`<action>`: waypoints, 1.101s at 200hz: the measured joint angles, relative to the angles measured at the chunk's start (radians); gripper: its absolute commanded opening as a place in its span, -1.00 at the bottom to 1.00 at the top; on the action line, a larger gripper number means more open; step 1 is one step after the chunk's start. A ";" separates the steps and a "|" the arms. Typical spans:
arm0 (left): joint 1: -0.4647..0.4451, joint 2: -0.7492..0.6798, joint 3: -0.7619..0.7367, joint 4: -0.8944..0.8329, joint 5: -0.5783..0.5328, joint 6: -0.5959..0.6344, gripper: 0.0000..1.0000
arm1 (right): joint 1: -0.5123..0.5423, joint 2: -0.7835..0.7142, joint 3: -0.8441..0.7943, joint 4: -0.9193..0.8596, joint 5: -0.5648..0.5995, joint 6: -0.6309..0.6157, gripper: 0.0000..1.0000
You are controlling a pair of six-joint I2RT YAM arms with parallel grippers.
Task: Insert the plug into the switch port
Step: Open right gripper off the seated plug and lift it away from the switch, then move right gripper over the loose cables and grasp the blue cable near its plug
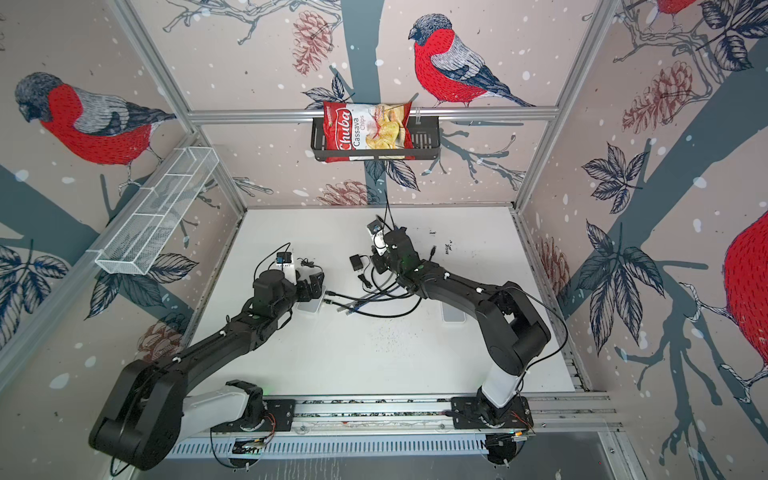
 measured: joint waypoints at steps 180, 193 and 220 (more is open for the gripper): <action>0.000 -0.146 -0.124 0.066 -0.029 -0.056 0.94 | -0.195 0.208 0.106 -0.304 -0.057 0.346 -0.50; 0.000 -0.147 -0.125 0.066 -0.032 -0.056 0.94 | -0.206 0.224 0.119 -0.301 -0.074 0.352 -0.50; 0.000 -0.147 -0.126 0.066 -0.035 -0.056 0.94 | -0.237 0.278 0.174 -0.294 -0.075 0.372 -0.49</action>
